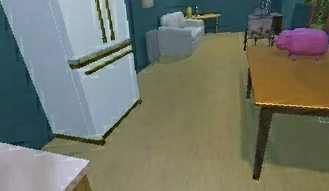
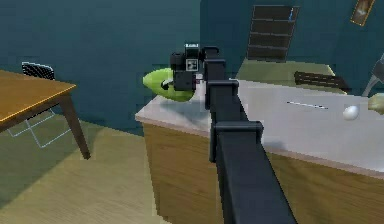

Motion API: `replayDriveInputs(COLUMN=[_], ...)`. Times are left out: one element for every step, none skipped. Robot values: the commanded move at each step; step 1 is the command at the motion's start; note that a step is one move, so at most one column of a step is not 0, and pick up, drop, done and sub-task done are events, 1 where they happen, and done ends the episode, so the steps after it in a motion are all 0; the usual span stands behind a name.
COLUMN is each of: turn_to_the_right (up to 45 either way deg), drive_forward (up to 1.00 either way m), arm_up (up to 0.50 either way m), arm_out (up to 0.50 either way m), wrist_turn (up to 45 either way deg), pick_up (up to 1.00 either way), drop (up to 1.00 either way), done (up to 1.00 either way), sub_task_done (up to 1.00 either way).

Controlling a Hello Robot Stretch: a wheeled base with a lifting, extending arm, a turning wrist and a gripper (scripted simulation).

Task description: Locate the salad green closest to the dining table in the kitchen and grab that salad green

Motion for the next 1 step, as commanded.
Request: replayDriveInputs(turn_to_the_right=[0.0], drive_forward=[0.0], arm_up=[0.0], arm_out=[0.0], wrist_turn=[0.0], pick_up=[0.0], drop=[0.0], done=[1.0], sub_task_done=[0.0])
